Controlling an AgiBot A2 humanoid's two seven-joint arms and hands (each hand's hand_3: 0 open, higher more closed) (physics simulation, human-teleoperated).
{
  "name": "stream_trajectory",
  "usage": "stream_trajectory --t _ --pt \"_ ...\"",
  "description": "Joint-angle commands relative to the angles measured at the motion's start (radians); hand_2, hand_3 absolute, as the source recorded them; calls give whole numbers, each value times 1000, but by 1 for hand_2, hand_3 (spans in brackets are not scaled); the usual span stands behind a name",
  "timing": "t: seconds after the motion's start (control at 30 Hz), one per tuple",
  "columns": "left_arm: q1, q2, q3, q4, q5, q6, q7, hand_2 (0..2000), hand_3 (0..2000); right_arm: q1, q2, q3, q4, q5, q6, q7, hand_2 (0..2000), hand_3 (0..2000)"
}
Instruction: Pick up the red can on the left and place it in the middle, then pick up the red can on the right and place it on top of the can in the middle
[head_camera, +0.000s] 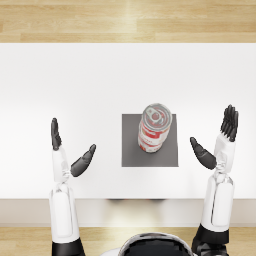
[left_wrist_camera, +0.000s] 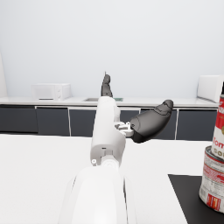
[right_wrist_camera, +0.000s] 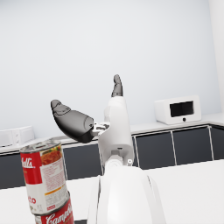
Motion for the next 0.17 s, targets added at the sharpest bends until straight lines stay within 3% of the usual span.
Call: stream_trajectory --t 0.03,0.17 --pt "0 0 0 0 0 0 0 0 0 0 0 0 0 0 0 0 0 0" --pt "0 0 0 0 0 0 0 0 0 0 0 0 0 0 0 0 0 0"
